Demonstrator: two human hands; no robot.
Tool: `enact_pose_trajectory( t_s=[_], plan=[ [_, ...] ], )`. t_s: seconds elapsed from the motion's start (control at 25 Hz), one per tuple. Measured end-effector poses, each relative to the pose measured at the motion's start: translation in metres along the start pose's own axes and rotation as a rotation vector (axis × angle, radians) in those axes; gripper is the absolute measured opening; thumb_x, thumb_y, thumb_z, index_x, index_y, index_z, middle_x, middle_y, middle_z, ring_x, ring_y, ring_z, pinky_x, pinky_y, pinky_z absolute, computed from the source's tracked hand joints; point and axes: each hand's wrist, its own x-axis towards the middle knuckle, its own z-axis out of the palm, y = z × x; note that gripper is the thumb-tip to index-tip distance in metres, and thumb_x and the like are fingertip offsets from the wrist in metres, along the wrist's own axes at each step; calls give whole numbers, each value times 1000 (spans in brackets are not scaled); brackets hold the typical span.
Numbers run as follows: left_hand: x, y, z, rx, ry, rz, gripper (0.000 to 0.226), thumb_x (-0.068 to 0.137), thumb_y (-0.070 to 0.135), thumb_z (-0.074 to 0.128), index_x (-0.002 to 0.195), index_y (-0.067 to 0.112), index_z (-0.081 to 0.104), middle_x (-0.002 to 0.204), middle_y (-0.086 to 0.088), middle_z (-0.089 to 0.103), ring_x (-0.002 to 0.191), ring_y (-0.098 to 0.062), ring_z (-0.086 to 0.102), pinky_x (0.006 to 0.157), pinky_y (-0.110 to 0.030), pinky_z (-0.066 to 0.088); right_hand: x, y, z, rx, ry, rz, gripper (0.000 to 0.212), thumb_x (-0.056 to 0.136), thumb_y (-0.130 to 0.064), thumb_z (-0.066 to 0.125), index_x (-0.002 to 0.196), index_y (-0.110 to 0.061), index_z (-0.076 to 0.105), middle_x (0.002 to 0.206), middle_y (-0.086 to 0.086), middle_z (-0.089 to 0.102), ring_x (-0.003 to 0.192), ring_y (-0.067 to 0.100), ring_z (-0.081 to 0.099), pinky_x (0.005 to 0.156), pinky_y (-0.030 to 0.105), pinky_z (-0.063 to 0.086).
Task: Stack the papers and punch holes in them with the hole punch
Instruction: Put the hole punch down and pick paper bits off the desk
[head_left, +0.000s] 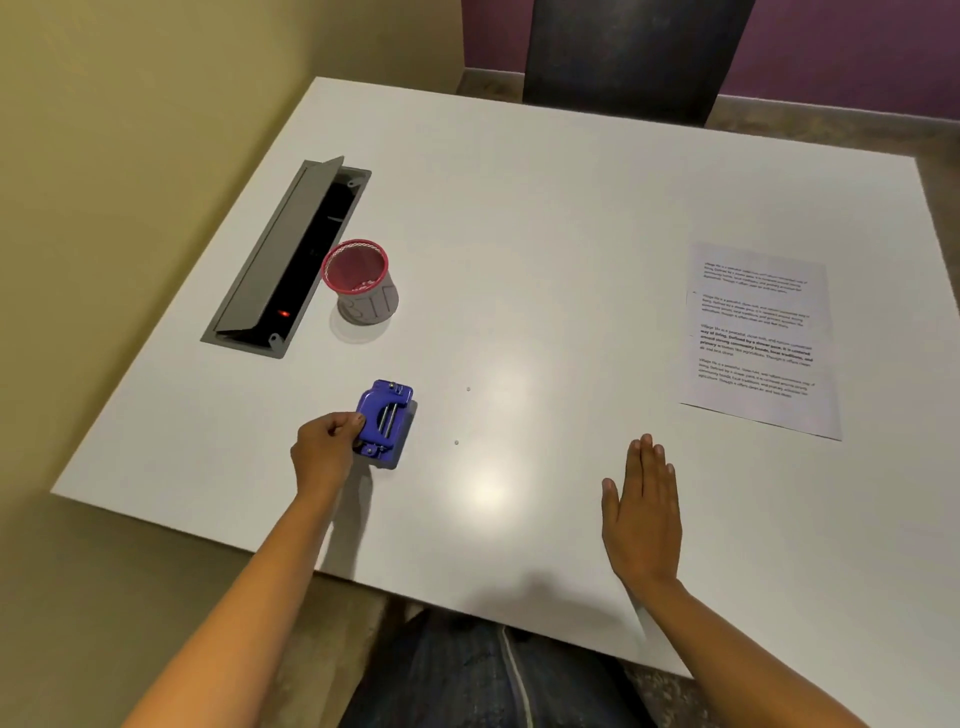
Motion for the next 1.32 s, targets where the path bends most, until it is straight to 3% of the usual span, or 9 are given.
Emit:
enact_pose_trajectory(
  t_s=[0.28, 0.6, 0.76, 0.88, 0.96, 1.04, 1.12, 1.2, 1.32],
  plan=[
    [26, -31, -48, 51, 150, -116, 13, 95, 18, 57, 91, 11, 67, 89, -8, 63, 86, -23, 54, 79, -31, 39, 0, 0, 2, 1, 11, -8, 61, 100, -38, 21, 152, -7, 12, 160, 8, 14, 149, 19, 7, 122, 37, 10],
    [39, -36, -53, 47, 114, -129, 13, 94, 17, 58, 89, 8, 66, 87, -13, 61, 84, -26, 54, 77, -29, 38, 0, -2, -1, 10, 28, -19, 60, 100, -36, 25, 150, -4, 17, 159, 12, 19, 148, 22, 12, 121, 39, 13],
    [33, -40, -48, 93, 247, -63, 30, 97, 27, 53, 109, 3, 66, 107, -14, 66, 103, -32, 60, 81, -32, 39, 0, -2, -1, 20, 30, -14, 60, 100, -35, 27, 151, -5, 16, 159, 11, 18, 148, 22, 11, 121, 39, 13],
    [13, -42, -24, 217, 441, 148, 37, 102, 29, 34, 120, 8, 60, 123, -13, 62, 112, -33, 55, 85, -36, 40, 0, -2, -1, 35, 30, -13, 59, 100, -34, 27, 151, -5, 16, 159, 10, 17, 149, 21, 10, 122, 38, 11],
    [-4, -47, 2, 285, 354, 343, 36, 102, 24, 33, 126, 10, 56, 133, -12, 58, 124, -32, 50, 101, -41, 39, 0, -3, -1, 50, 30, -18, 59, 100, -33, 28, 151, -5, 16, 160, 10, 17, 149, 20, 10, 122, 37, 10],
    [-19, -57, 29, 500, 234, 520, 39, 102, 22, 37, 138, 12, 48, 149, -11, 44, 141, -30, 35, 120, -45, 20, 1, -5, -2, 113, 26, 3, 57, 100, -30, 28, 151, -5, 17, 160, 9, 16, 149, 20, 9, 122, 37, 7],
    [-27, -72, 51, 683, 110, 630, 48, 104, 27, 32, 150, 12, 32, 161, -9, 24, 151, -27, 14, 124, -44, 0, 4, -14, -3, 205, 26, 45, 55, 101, -26, 31, 150, -6, 18, 159, 8, 18, 148, 19, 10, 122, 37, 6],
    [-28, -84, 65, 684, 8, 589, 55, 105, 31, 23, 155, 11, 16, 165, -5, 9, 153, -23, 4, 124, -46, 3, 4, -31, -4, 308, 26, 36, 51, 101, -22, 35, 149, -7, 25, 158, 6, 23, 147, 18, 16, 122, 36, 10],
    [-21, -95, 73, 757, 1, 563, 60, 102, 37, 16, 156, 11, 10, 165, -3, 7, 153, -20, 5, 124, -45, 9, 4, -68, -5, 497, -54, -17, 41, 98, -21, 44, 139, -15, 41, 144, 1, 47, 135, 14, 40, 114, 33, 31]
  ],
)
